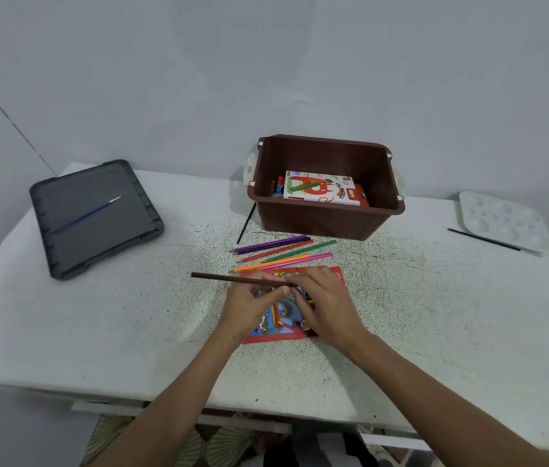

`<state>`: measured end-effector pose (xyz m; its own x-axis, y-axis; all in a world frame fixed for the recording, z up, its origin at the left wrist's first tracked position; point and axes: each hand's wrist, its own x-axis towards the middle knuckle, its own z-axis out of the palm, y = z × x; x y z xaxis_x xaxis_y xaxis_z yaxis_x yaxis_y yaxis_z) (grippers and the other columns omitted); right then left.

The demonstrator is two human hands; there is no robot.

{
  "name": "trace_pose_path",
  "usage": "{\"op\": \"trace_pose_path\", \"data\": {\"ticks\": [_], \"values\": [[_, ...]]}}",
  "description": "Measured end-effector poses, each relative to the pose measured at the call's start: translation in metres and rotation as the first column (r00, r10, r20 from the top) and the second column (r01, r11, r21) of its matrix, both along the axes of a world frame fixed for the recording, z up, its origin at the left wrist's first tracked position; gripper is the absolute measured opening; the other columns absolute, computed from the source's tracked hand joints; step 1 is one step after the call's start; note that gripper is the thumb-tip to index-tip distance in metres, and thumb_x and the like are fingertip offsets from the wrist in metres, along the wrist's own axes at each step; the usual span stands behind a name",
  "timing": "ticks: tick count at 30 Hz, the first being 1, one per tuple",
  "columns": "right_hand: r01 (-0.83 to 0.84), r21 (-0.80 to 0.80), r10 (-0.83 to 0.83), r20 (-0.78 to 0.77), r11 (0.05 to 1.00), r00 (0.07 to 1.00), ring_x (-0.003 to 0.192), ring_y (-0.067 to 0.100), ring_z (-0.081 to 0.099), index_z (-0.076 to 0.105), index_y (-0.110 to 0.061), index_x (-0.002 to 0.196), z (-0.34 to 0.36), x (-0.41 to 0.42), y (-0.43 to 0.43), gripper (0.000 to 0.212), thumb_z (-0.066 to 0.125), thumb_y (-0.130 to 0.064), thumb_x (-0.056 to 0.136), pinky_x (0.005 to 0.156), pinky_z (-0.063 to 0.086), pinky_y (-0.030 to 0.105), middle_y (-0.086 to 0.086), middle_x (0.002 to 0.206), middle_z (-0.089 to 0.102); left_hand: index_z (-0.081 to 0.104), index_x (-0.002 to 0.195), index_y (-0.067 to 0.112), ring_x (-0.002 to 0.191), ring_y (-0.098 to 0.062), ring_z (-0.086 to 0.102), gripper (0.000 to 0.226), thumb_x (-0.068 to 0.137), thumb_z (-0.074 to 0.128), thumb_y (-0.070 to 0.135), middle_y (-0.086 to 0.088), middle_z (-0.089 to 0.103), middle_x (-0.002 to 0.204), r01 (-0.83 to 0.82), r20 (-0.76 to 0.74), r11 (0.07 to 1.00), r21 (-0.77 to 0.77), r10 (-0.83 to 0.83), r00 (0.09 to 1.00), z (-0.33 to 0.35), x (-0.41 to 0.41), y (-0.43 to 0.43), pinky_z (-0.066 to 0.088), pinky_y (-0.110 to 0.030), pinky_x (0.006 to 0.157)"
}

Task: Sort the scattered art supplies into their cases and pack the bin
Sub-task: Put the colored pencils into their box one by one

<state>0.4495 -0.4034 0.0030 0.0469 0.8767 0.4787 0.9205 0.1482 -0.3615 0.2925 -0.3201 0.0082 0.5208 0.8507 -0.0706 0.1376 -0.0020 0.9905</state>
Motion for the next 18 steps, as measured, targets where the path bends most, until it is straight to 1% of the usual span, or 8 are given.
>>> {"op": "trace_pose_path", "data": {"ticks": [3,6,9,10,12,14,16,18], "values": [[-0.014,0.021,0.014,0.033,1.000,0.999,0.087,0.017,0.051,0.068,-0.009,0.109,-0.002,0.002,-0.004,0.019,0.060,-0.018,0.094,0.075,0.040,0.029,0.001,0.097,0.064,0.074,0.087,0.018,0.086,-0.023,0.069,0.012,0.079,0.080,0.011,-0.001,0.074,0.085,0.025,-0.009,1.000,0.005,-0.025,1.000,0.000,0.001,-0.002,0.057,-0.043,0.084],[-0.010,-0.009,0.011,0.074,1.000,0.997,0.084,0.018,0.053,0.068,-0.011,0.105,-0.007,0.012,-0.011,0.017,0.057,-0.019,0.095,0.075,0.041,0.031,0.000,0.096,0.065,0.073,0.090,0.019,0.089,-0.021,0.070,0.012,0.080,0.081,0.018,-0.001,0.074,0.089,0.057,-0.037,0.998,0.004,-0.057,0.998,-0.002,0.000,-0.004,0.058,-0.036,0.083],[0.083,-0.067,-0.075,0.116,0.994,0.990,0.084,0.017,0.054,0.068,-0.014,0.105,-0.017,0.045,-0.024,0.020,0.053,-0.022,0.095,0.075,0.038,0.027,-0.002,0.097,0.067,0.071,0.096,0.021,0.089,-0.013,0.071,0.017,0.082,0.079,0.025,0.004,0.075,0.092,0.006,-0.052,1.000,-0.015,-0.007,0.999,-0.003,-0.005,0.000,0.059,-0.031,0.076],[0.129,-0.078,-0.118,0.136,0.989,0.984,0.080,0.017,0.053,0.069,-0.013,0.104,-0.019,0.059,-0.029,0.016,0.057,-0.019,0.094,0.074,0.037,0.027,-0.002,0.094,0.068,0.069,0.098,0.023,0.089,-0.007,0.070,0.018,0.082,0.078,0.027,0.007,0.074,0.093,-0.022,-0.101,0.999,0.027,0.025,0.995,-0.005,-0.009,0.002,0.059,-0.027,0.074],[0.222,-0.090,-0.205,0.173,0.971,0.963,0.071,0.018,0.050,0.070,-0.012,0.100,-0.020,0.091,-0.041,0.012,0.065,-0.011,0.090,0.067,0.035,0.029,0.000,0.087,0.067,0.066,0.100,0.025,0.088,0.003,0.065,0.017,0.086,0.075,0.027,0.012,0.070,0.097,-0.050,-0.219,0.978,0.203,0.095,0.971,-0.013,-0.017,0.007,0.051,-0.013,0.071],[0.297,-0.091,-0.269,0.239,0.950,0.933,0.064,0.021,0.046,0.071,-0.010,0.096,-0.016,0.122,-0.053,0.011,0.061,-0.007,0.092,0.063,0.030,0.030,0.001,0.080,0.065,0.065,0.104,0.023,0.094,0.001,0.059,0.018,0.088,0.072,0.027,0.008,0.063,0.106,-0.006,-0.309,0.919,0.393,0.138,0.941,-0.025,-0.028,0.011,0.042,-0.006,0.075],[0.355,-0.114,-0.306,0.309,0.928,0.900,0.062,0.023,0.045,0.072,-0.008,0.093,-0.011,0.151,-0.065,0.011,0.061,-0.004,0.091,0.062,0.029,0.030,0.004,0.079,0.065,0.064,0.110,0.020,0.108,-0.007,0.052,0.024,0.088,0.070,0.029,0.002,0.056,0.117,0.073,-0.362,0.857,0.511,0.137,0.922,-0.041,-0.037,0.013,0.042,-0.017,0.088],[0.407,-0.142,-0.339,0.353,0.902,0.872,0.063,0.028,0.050,0.072,-0.007,0.094,-0.011,0.173,-0.073,0.011,0.069,-0.001,0.085,0.060,0.036,0.034,0.007,0.081,0.066,0.061,0.117,0.019,0.116,-0.011,0.046,0.030,0.090,0.067,0.029,-0.002,0.050,0.126,0.097,-0.376,0.821,0.562,0.149,0.914,-0.052,-0.042,0.012,0.045,-0.029,0.093]]}}
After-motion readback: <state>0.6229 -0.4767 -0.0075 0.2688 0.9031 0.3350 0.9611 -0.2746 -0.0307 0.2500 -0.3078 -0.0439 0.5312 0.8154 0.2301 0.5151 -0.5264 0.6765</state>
